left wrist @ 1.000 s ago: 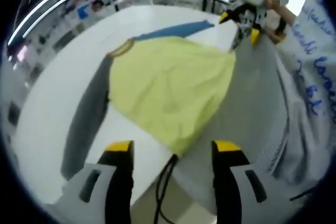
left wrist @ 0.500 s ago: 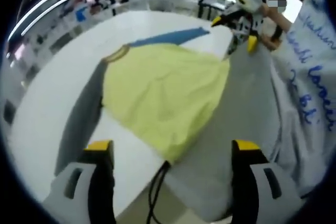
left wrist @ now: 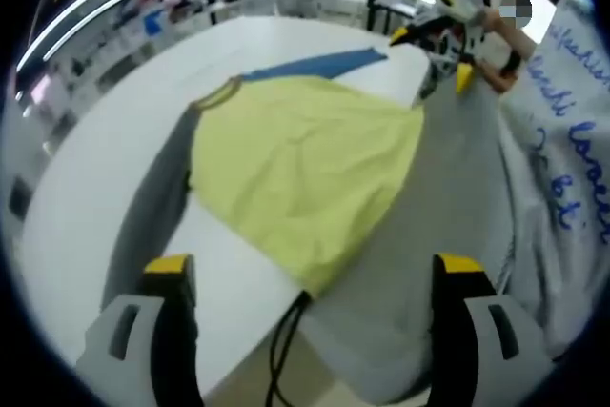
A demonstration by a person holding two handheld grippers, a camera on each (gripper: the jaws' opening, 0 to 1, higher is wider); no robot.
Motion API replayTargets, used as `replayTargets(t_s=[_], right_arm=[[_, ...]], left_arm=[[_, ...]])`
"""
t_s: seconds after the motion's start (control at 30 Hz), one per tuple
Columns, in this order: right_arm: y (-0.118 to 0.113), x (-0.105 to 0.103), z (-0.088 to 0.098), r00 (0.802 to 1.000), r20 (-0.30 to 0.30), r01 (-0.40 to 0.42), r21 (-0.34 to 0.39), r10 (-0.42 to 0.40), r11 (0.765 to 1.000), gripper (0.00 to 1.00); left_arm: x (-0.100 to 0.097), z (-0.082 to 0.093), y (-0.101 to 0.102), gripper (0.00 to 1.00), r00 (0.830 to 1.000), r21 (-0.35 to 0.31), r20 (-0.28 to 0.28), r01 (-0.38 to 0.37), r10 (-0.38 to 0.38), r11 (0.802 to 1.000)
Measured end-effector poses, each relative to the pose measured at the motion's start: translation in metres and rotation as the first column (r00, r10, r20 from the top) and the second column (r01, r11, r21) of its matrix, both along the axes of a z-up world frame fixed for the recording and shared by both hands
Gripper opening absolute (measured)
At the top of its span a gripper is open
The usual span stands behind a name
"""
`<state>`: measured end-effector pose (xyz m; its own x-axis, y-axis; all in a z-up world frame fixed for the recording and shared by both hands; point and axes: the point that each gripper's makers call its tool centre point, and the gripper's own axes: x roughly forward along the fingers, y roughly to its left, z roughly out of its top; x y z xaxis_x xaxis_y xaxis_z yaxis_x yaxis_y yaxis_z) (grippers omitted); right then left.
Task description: Fold the garment on the visible template until the final outline fits inside the template.
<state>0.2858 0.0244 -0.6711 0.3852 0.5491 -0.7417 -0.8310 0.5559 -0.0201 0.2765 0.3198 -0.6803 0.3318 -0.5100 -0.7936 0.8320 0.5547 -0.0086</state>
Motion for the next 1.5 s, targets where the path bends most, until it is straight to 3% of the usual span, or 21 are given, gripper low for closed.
replayTargets(t_s=[0.4,0.83,0.97,1.2,1.47,1.5], right_arm=[[-0.010,0.011,-0.003,0.999,0.019,0.050,0.006,-0.050,0.999,1.00],[-0.060,0.033,-0.008,0.968,0.072,0.237,0.030,-0.238,0.971,0.99],[-0.077,0.039,-0.008,0.959,0.074,0.272,0.041,-0.275,0.961,0.89],[-0.141,0.068,-0.012,0.892,0.134,0.430,0.050,-0.432,0.902,0.66],[-0.184,0.082,-0.024,0.845,0.120,0.516,0.070,-0.521,0.854,0.46],[-0.192,0.085,-0.027,0.829,0.117,0.540,0.080,-0.546,0.838,0.40]], left_arm=[[0.003,-0.001,0.003,1.00,0.999,0.005,-0.003,-0.034,0.034,0.999],[0.008,-0.002,0.004,0.98,0.998,0.009,0.006,-0.065,0.065,0.998],[0.007,-0.001,0.004,0.97,0.998,0.012,0.004,-0.060,0.060,0.998],[0.011,0.003,0.005,0.94,0.997,0.003,0.030,-0.074,0.074,0.997],[0.010,0.001,0.005,0.87,0.997,0.016,0.019,-0.073,0.073,0.997],[0.009,0.001,0.005,0.85,0.997,0.016,0.020,-0.071,0.071,0.997]])
